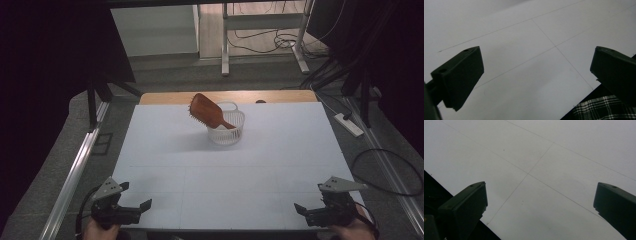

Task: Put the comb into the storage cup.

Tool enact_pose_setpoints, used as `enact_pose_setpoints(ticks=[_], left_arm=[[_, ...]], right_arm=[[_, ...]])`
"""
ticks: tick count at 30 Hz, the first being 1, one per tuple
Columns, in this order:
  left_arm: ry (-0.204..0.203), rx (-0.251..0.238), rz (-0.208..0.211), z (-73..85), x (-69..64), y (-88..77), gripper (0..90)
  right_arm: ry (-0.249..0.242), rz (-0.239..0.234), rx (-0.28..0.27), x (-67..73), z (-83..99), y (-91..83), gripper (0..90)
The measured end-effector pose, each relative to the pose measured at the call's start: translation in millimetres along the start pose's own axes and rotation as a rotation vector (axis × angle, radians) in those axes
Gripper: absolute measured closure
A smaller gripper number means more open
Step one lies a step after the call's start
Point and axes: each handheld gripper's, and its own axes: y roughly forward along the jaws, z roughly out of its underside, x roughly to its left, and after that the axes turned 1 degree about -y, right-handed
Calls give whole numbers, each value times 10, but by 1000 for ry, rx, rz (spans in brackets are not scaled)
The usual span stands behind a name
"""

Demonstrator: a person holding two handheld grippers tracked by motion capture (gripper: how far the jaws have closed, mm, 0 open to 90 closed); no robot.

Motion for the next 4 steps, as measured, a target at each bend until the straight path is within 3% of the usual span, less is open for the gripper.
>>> enact_pose_setpoints(ticks=[4], left_arm=[[-4,-3,2,-2,4,1,0]], right_arm=[[-3,0,2,0,0,4,0]])
